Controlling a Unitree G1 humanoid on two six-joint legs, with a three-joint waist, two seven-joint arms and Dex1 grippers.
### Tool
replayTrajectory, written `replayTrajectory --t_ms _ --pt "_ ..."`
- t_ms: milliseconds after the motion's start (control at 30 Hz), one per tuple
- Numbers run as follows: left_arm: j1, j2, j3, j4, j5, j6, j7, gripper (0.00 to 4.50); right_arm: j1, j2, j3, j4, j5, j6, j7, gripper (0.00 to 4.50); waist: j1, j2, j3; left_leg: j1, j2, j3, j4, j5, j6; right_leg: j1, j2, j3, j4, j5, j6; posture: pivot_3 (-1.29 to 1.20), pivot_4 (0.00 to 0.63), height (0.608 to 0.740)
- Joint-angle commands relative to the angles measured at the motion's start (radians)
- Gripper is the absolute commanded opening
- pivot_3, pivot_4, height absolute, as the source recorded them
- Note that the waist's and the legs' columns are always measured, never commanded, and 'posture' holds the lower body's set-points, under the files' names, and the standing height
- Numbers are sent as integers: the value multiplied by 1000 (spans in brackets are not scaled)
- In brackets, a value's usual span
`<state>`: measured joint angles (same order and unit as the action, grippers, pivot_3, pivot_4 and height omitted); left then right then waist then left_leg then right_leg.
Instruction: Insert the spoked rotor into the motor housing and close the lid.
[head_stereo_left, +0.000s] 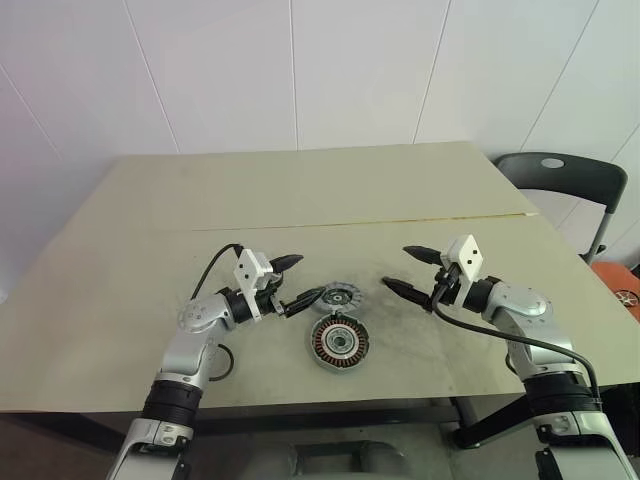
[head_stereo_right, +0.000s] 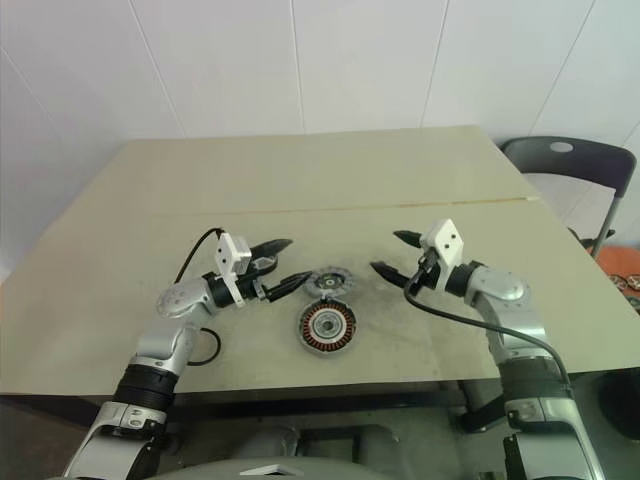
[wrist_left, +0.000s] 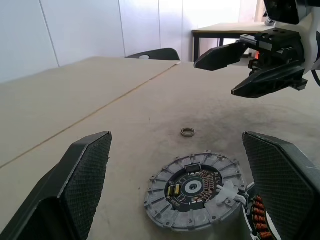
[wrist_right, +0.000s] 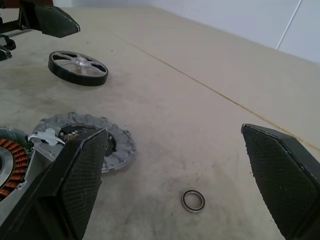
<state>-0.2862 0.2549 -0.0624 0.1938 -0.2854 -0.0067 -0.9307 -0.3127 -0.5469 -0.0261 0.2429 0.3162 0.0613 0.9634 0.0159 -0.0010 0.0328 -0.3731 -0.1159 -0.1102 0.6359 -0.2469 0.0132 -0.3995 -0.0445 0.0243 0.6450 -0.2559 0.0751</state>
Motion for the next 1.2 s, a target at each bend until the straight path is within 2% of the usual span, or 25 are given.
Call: replayTrajectory --t_ms 33,967,1033,1200 --pt "-18 1 3 -30 -11 -11 8 4465 -26 6 -8 -5 -4 -23 4 4500 -1 0 0 0 0 0 0 0 0 0 0 0 0 0 0 0 0 740" --pt "16 4 -6 -70 -8 10 37 4465 -53 29 10 32 -52 -9 -34 4500 0 0 0 0 0 0 -1 0 0 0 0 0 0 -1 -3 0 0 740" --pt "13 5 -5 -67 -8 11 38 4465 -59 33 21 45 -73 15 -61 4500 -1 0 0 0 0 0 -1 0 0 0 0 0 0 -1 -3 0 0 740" --pt "4 1 -10 -54 -4 6 40 4465 -93 42 57 108 -123 226 -150 4500 0 0 0 0 0 0 -1 0 0 0 0 0 0 -1 -3 0 0 740"
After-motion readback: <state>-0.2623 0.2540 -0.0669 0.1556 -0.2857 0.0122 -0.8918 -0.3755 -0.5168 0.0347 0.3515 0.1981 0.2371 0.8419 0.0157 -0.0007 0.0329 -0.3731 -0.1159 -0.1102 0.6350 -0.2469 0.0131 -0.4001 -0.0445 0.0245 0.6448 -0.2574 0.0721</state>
